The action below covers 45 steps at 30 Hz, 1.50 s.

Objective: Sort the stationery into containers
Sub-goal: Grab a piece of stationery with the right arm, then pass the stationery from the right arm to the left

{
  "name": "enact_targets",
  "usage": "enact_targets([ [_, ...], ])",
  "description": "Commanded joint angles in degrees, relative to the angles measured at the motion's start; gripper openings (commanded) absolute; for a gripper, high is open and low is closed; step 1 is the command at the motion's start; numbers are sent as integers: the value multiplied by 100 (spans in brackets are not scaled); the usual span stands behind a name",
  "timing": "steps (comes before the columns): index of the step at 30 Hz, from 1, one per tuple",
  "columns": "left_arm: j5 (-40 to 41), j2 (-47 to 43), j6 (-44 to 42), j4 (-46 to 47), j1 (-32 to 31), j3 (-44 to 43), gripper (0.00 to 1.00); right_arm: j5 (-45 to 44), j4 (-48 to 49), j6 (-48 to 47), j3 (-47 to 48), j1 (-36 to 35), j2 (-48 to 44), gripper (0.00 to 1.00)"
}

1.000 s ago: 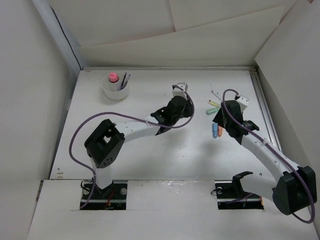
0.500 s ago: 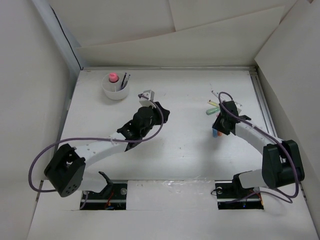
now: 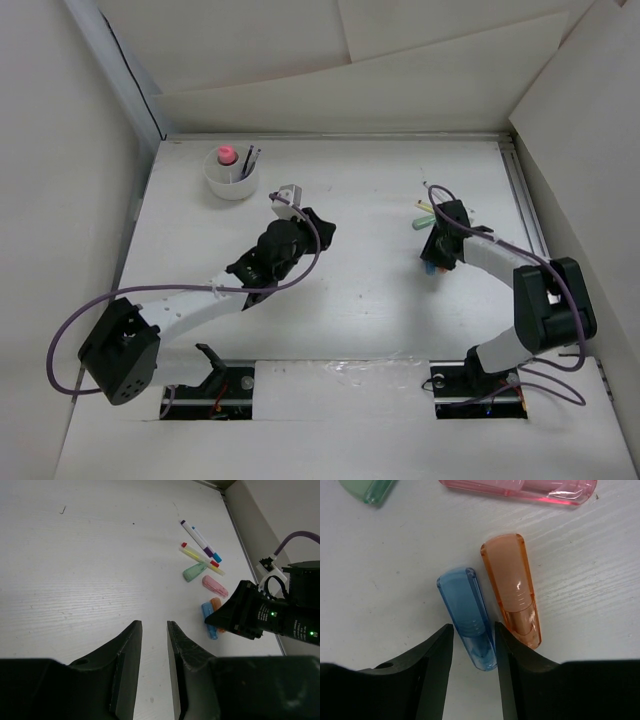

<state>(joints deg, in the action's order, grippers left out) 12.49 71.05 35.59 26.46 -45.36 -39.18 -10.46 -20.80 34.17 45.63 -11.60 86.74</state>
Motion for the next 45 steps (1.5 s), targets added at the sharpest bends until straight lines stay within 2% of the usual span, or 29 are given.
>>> enact_targets([
  [1,-45,-205,-9,299,-16,68,24,88,-29,-226,306,43,71,44],
  [6,-45,-205,-9,299,-16,120,24,272,-249,-385,552,43,308,45],
  [8,-45,-205,44,299,-16,121,24,272,-249,-446,553,-27,369,38],
  [10,-45,-258,44,299,-16,121,24,272,-320,-447,605,-80,370,37],
  [16,8,-310,44,237,-16,121,25,272,-381,-447,605,-132,423,20],
  [19,8,-249,-8,36,-16,59,31,334,-381,-508,605,-317,370,15],
  [23,69,92,-61,-439,-16,-309,38,395,-434,-508,720,-791,-7,15],
  [27,-351,348,-61,-589,404,-511,38,1034,13,-569,825,-1405,-429,15],
  [29,-353,480,-61,-975,589,-740,38,1326,398,-570,825,-1582,-483,17],
  [31,-763,559,0,-1029,1061,-793,38,1756,698,-622,956,-1879,-483,17],
  [32,-1349,559,52,-837,1247,-706,38,1853,961,-683,1079,-1977,-404,17],
  [33,-1355,559,123,-713,1432,-636,38,1924,1059,-762,1167,-2074,-325,17],
  [34,-1798,507,184,-634,1738,-574,36,2047,1121,-824,1281,-2266,-237,17],
  [35,-1916,507,246,-633,1837,-521,36,2100,1122,-885,1526,-2347,-123,17],
  [40,-1970,77,246,-1107,1891,-521,36,2618,1420,-1281,2020,-2681,431,17],
  [45,-2023,-574,448,-1441,1891,-258,37,3005,1815,-1352,1898,-2909,345,17],
])
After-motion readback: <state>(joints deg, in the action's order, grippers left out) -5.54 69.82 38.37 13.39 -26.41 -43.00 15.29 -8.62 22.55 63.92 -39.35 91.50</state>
